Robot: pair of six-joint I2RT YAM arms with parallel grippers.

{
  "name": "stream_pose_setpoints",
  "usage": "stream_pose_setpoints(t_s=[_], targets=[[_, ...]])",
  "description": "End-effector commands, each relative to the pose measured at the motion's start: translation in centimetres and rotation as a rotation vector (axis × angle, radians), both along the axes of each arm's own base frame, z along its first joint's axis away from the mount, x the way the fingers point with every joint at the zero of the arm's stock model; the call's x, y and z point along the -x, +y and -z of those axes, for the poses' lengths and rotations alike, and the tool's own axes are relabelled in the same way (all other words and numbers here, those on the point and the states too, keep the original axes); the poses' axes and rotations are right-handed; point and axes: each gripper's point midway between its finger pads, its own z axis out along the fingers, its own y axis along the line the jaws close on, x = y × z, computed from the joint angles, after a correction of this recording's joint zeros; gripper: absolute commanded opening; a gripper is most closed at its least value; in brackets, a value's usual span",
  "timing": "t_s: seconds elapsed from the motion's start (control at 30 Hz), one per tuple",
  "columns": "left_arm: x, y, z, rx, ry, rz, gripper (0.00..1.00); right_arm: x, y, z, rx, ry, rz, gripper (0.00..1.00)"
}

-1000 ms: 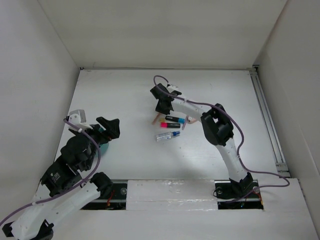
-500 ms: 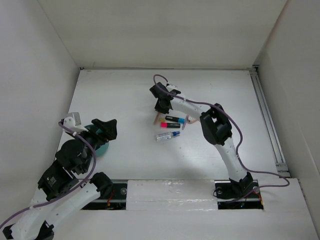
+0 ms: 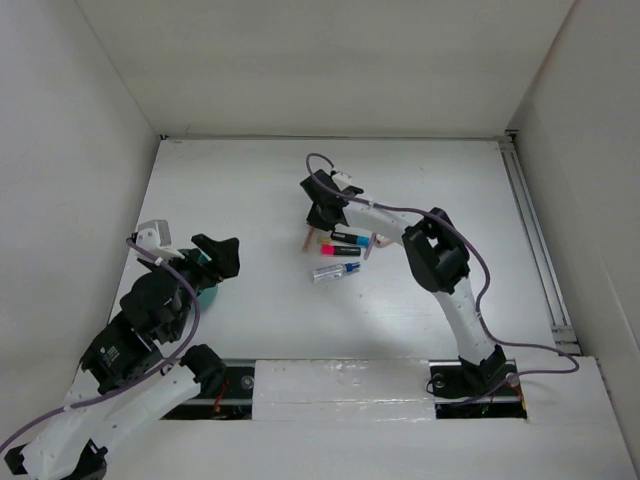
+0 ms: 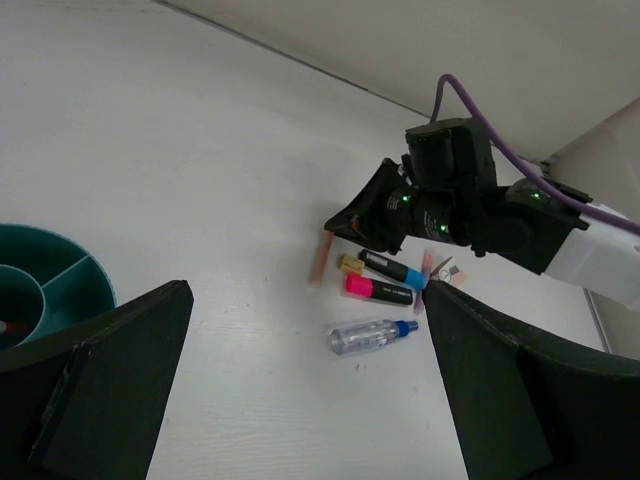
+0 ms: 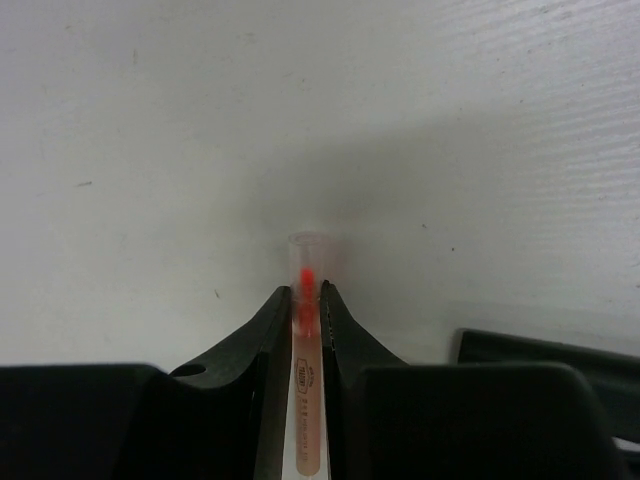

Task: Sort the stationery into containers
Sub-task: Pick up the pen from the center of the board, then place the pen in the storage box.

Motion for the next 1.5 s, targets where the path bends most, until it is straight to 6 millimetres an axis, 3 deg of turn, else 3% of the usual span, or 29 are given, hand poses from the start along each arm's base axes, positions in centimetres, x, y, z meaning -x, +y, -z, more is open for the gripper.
stream_pose_setpoints(t_s=[0.0, 0.07, 0.1, 0.17, 0.2, 0.23, 0.3, 0.33, 0.43, 0.47, 0.53, 0.57, 0.63, 0.67, 0.7, 0.77, 0.87, 1.07, 1.1, 1.33, 1.47], targets=[[-0.6, -1.1, -0.2, -0.022, 0.010, 0.028, 1.00, -0.7, 1.9, -7.5, -0.098, -0.169, -0.083, 0.00], [-0.9, -1.8, -0.1, -0.033, 0.027, 0.046, 1.00, 0.2, 1.8, -8.1, -0.096, -0.201, -0.118, 0.00], [-1.0, -2.1, 0.1, -0.038, 0.037, 0.058, 1.00, 0.0, 1.9, -11.3, -0.133, -0.282, -0.138, 0.00], [-1.0, -2.8, -0.5, -0.019, 0.039, 0.085, 1.00, 0.7, 1.7, -13.4, -0.164, -0.338, -0.147, 0.00], [-1.1, -3.4, -0.6, -0.002, 0.043, 0.100, 1.00, 1.5, 1.0, -12.9, -0.154, -0.339, -0.154, 0.00], [-0.9, -3.8, -1.0, 0.023, 0.041, 0.120, 1.00, 1.6, 0.8, -15.9, -0.203, -0.399, -0.149, 0.00], [-0.8, -5.4, -1.9, 0.061, 0.033, 0.188, 1.00, 2.7, 0.7, -16.9, -0.224, -0.419, -0.195, 0.00], [-0.7, -5.9, -2.3, 0.086, 0.029, 0.214, 1.00, 3.0, 0.6, -19.4, -0.251, -0.473, -0.220, 0.00], [-0.2, -8.1, -3.2, 0.137, 0.011, 0.320, 1.00, 4.9, 0.8, -21.6, -0.289, -0.528, -0.295, 0.00], [-0.2, -8.6, -3.3, 0.141, 0.009, 0.338, 1.00, 5.5, 0.4, -24.4, -0.329, -0.591, -0.307, 0.00], [-0.3, -9.6, -2.9, 0.139, 0.008, 0.376, 1.00, 6.9, 0.2, -25.4, -0.372, -0.618, -0.353, 0.00], [-0.6, -9.8, -2.4, 0.132, 0.018, 0.376, 1.00, 7.9, -0.1, -27.5, -0.414, -0.654, -0.375, 0.00], [-0.3, -10.8, -2.0, 0.132, 0.016, 0.429, 1.00, 9.6, 0.4, -29.5, -0.499, -0.694, -0.462, 0.00], [-0.4, -11.1, -2.6, 0.139, -0.013, 0.447, 1.00, 10.5, 0.4, -29.5, -0.521, -0.697, -0.496, 0.00], [-0.3, -11.5, -2.6, 0.145, -0.020, 0.463, 1.00, 11.5, 0.2, -31.7, -0.572, -0.756, -0.526, 0.00], [-0.2, -11.6, -3.3, 0.155, -0.056, 0.477, 1.00, 13.4, 0.4, -32.1, -0.627, -0.783, -0.605, 0.00], [-0.1, -11.7, -3.6, 0.151, -0.068, 0.492, 1.00, 16.1, 0.3, -35.5, -0.722, -0.866, -0.692, 0.00], [0.4, -13.2, -4.0, 0.151, -0.091, 0.574, 1.00, 19.9, 1.2, -37.9, -0.791, -0.905, -0.778, 0.00], [0.4, -13.4, -3.8, 0.152, -0.091, 0.583, 1.00, 20.5, 1.6, -37.5, -0.796, -0.891, -0.794, 0.00], [0.4, -13.0, -3.8, 0.160, -0.109, 0.571, 0.90, 23.1, 3.0, -38.5, -0.842, -0.886, -0.875, 0.00], [0.6, -12.9, -4.3, 0.169, -0.127, 0.572, 0.79, 24.0, 3.4, -38.7, -0.847, -0.884, -0.903, 0.00]])
